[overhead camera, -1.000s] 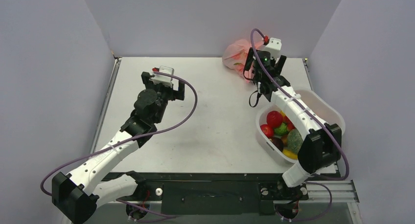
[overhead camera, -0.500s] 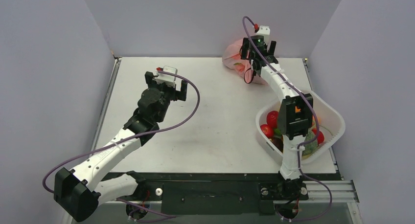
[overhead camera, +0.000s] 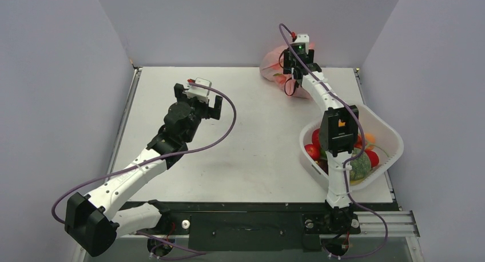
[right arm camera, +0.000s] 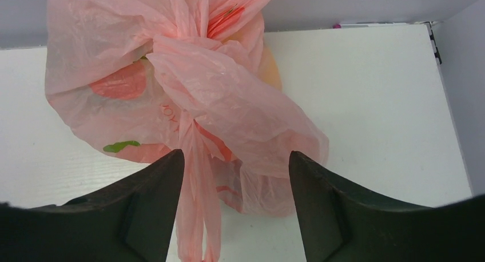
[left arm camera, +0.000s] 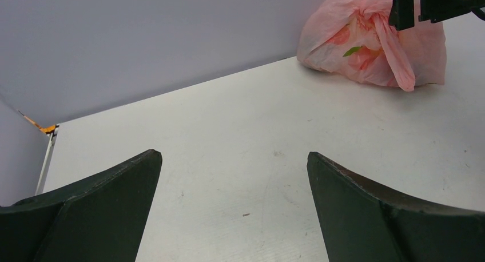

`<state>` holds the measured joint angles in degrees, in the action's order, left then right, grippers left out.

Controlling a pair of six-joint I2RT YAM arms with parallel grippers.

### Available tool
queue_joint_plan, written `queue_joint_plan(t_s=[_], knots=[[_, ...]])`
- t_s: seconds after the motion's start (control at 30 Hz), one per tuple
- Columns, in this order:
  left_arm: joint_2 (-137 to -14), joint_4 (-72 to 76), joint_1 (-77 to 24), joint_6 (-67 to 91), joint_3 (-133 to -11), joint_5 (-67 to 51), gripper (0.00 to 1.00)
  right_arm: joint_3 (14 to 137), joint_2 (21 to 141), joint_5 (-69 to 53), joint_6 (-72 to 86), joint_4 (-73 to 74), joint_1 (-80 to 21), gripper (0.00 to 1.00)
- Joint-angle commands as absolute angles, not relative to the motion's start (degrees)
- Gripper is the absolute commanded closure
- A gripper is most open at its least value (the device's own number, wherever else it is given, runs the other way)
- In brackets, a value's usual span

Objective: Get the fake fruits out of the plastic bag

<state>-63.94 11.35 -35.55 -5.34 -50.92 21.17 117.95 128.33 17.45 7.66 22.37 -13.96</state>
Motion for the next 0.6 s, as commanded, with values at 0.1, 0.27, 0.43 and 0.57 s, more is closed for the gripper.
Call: queue_joint_plan(t_s=[0.1, 0.27, 0.43, 0.57], knots=[[-64.6, 11.4, -35.7, -4.9, -53.5, 18.9, 0.00, 118.9, 127.9, 16.4, 6.3, 21.2, -15.6, 0.52], [-64.5, 11.3, -35.7, -4.9, -53.5, 19.1, 0.00, 118.1, 127.9, 24.3, 3.7, 21.0, -17.7, 0.53], [-64.4, 11.2, -35.9, -4.6, -53.4, 18.3, 0.00, 117.9, 128.4, 32.3, 4.5, 20.3, -18.0, 0.32], [-65.2, 10.5, -36.1, -4.2, -54.1, 17.8, 0.00, 118.5, 129.4, 33.9, 4.9, 18.5, -17.3, 0.16]])
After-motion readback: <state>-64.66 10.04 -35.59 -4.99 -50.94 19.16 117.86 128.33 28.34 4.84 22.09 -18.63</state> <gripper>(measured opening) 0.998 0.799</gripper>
